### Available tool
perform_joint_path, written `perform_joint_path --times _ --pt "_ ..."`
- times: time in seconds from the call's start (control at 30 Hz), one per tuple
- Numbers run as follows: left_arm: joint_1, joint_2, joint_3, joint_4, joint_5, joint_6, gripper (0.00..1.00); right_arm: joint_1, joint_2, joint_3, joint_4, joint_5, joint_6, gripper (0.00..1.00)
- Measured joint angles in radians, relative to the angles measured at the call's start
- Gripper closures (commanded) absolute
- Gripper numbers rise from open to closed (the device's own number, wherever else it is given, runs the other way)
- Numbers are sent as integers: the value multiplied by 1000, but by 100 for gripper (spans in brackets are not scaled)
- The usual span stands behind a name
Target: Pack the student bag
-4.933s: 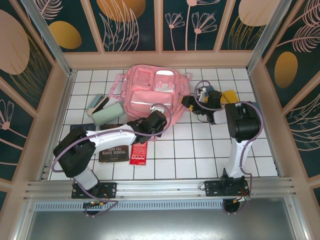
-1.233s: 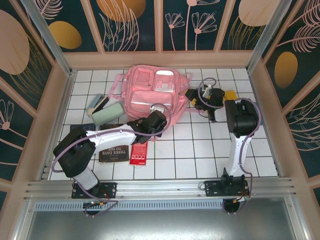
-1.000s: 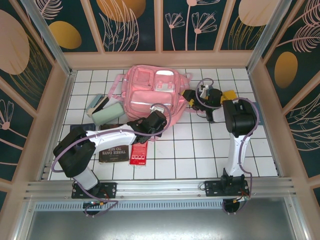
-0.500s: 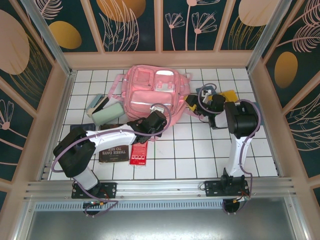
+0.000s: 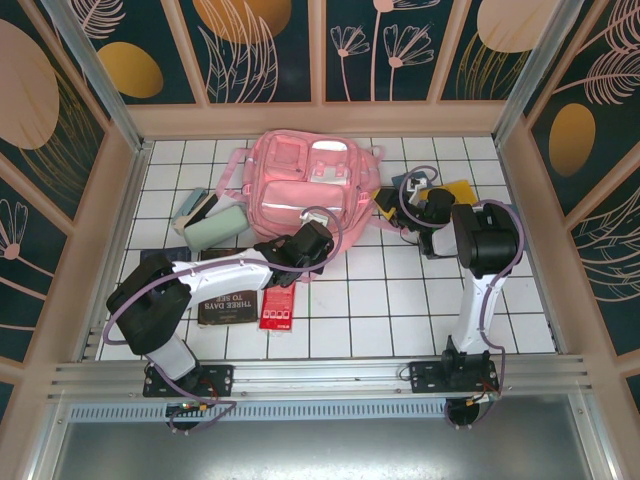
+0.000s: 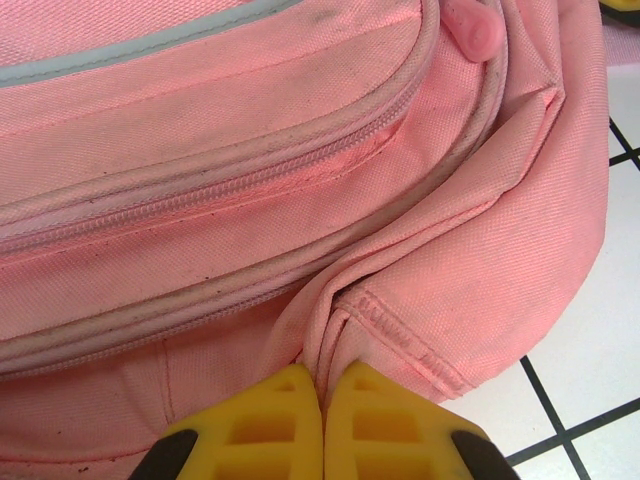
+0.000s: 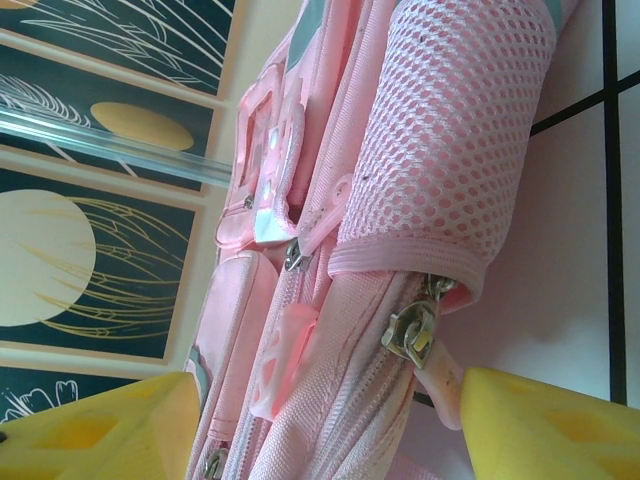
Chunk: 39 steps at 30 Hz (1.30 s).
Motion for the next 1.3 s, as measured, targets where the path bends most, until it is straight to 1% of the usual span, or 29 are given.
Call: perform_joint_path --times 0.07,0.13,0.17,0.43,0.6,0.7,0.77,0.8,0.83,0.9,0.97,1.0,1.07,1.13,1.3 --pt "0 0 0 0 0 0 100 0 0 3 -6 -1 -5 34" --pt "0 0 0 0 0 0 100 2 0 6 -11 -3 -6 26" --pt "0 0 0 0 0 0 100 2 0 8 -13 -5 -10 26" --pt "0 0 0 -5 -7 0 100 13 19 51 -48 -4 -33 25" --pt "0 0 0 -57 -75 0 100 20 14 48 -100 11 -83 25" --pt "0 -2 0 -78 -105 0 100 23 -45 -13 -154 61 -147 28" --pt "0 -9 0 -85 -113 0 100 26 -113 -66 -200 111 -198 34" --pt "0 -13 0 -87 -115 0 100 29 -149 -88 -224 144 -229 40" --pt "0 -16 3 -91 -119 0 100 35 -185 -106 -245 182 -257 50" --pt "0 -16 14 -103 -125 0 100 55 -241 -132 -271 254 -315 51" --pt "0 -16 24 -113 -130 0 100 84 -281 -149 -291 332 -373 59" --pt "0 -16 27 -116 -130 0 100 101 -291 -156 -293 369 -401 65" --pt "0 -16 31 -122 -133 0 100 136 -294 -167 -292 435 -465 68" --pt "0 -16 36 -132 -134 0 100 166 -290 -182 -290 483 -524 68" --pt "0 -43 65 -162 -144 2 100 176 -267 -214 -227 526 -592 68"
